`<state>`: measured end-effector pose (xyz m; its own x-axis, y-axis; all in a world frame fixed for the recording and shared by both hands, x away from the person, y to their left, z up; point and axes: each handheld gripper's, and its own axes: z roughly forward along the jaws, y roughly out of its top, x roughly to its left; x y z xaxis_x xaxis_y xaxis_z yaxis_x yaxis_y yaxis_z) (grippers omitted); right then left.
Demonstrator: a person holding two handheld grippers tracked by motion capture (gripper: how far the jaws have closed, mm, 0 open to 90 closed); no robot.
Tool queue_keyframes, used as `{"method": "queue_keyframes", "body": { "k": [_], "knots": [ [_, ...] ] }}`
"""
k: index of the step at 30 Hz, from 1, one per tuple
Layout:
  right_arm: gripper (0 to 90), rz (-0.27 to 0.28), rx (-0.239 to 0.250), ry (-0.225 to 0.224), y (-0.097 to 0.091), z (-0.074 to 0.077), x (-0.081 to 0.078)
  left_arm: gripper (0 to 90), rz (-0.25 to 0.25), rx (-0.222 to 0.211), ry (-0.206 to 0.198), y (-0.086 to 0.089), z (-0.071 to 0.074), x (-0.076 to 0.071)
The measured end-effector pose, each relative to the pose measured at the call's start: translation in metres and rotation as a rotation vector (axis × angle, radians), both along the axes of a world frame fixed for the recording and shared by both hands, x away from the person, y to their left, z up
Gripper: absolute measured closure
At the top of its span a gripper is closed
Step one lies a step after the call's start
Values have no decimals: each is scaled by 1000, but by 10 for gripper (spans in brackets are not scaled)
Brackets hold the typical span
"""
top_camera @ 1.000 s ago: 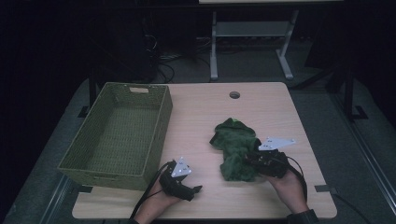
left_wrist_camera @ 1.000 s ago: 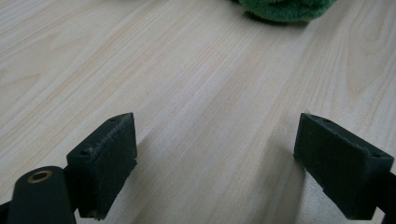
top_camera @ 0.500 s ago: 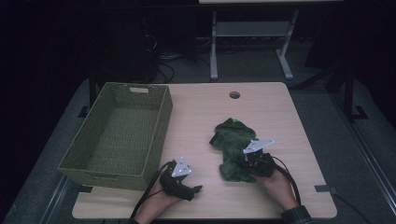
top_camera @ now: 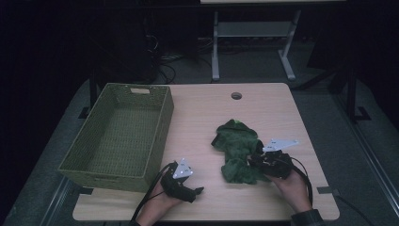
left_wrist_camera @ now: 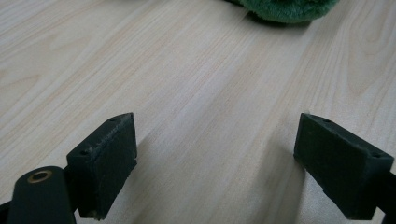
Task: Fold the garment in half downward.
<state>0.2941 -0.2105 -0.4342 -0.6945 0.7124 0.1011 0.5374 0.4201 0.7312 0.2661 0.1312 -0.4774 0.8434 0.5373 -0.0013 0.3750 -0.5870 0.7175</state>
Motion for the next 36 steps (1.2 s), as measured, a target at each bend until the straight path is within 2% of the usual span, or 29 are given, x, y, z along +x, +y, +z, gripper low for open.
{"method": "queue_keyframes", "body": {
  "k": [4, 10, 15, 18, 23, 24, 26, 28, 32, 36],
  "knots": [
    [702, -22, 7, -12, -20, 0, -6, 125, 1, 1, 0, 0, 0, 0],
    [622, -59, 17, -12, -46, -3, -23, 139, -5, -2, 0, 1, 0, 1],
    [596, -85, 13, 21, -62, -12, -37, 139, -5, -2, 0, 1, 0, 1],
    [583, -81, 17, 44, -68, -18, -43, 139, -5, -2, 0, 1, 0, 1],
    [580, -70, 20, 100, -66, -29, -39, 139, -5, -2, 0, 1, 0, 1],
    [604, -65, 21, 109, -64, -31, -38, 139, -5, -2, 0, 1, 0, 1],
    [714, -47, 23, 131, -62, -33, -35, 139, -5, -2, 0, 1, 0, 1],
    [794, -43, 8, 134, -60, -33, -36, 139, -5, -2, 0, 1, 0, 1],
    [814, -62, 11, 114, -68, -27, -40, 139, -6, -2, 0, 1, 0, 1],
    [813, -89, 31, 74, -81, -20, -44, 139, -5, -2, 0, 1, 0, 1]
  ]
}}
